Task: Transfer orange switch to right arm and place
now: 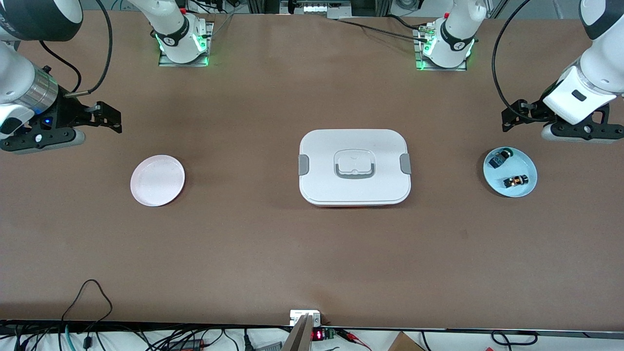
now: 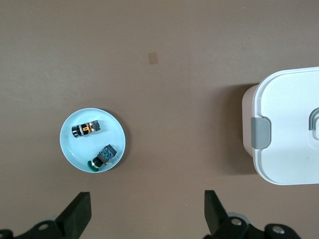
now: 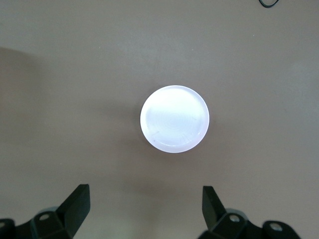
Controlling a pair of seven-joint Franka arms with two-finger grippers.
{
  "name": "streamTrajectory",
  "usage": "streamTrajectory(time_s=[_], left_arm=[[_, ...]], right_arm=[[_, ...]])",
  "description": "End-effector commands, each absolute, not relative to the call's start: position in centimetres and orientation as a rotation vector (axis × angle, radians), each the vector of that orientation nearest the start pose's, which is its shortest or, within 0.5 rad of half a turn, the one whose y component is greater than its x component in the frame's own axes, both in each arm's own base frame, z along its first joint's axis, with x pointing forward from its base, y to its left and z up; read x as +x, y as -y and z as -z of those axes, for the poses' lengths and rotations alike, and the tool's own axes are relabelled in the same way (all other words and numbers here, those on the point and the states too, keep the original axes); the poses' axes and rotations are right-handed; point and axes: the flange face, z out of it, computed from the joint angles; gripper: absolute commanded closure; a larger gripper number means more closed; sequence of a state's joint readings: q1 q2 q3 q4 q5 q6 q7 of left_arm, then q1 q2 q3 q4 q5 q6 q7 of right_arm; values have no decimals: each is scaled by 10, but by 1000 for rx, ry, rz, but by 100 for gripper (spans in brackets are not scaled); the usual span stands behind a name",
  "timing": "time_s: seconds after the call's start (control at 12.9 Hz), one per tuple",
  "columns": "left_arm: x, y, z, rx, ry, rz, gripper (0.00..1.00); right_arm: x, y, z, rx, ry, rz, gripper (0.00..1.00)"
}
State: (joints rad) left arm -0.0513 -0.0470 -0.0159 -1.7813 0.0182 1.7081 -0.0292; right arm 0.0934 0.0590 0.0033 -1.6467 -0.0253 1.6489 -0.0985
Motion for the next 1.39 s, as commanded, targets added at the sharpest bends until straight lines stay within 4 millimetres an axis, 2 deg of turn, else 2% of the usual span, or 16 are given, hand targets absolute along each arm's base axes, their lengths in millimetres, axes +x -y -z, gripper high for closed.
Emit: streamTrajectory(time_s=[0.0,0.62,1.0,1.24,1.31], left_arm=[[546,34,-567,-3114,-98,-49,0],[549,34,-568,-3112,-81,-58,0],[566,35,-564,-3115,-76,-80,0],[585,33,-545,-3135,-32,-120,0],[585,31,-540,-3131,6,-144,0]], right_arm=[[571,-56,-568,-3145,296,-72,0],[571,-56,-568,-3146,298,-72,0],[571,-57,-568,-3146,301,-72,0],[571,-59,-569,-3146,306,-70,0],[571,-59,-569,-3146,306,-70,0]])
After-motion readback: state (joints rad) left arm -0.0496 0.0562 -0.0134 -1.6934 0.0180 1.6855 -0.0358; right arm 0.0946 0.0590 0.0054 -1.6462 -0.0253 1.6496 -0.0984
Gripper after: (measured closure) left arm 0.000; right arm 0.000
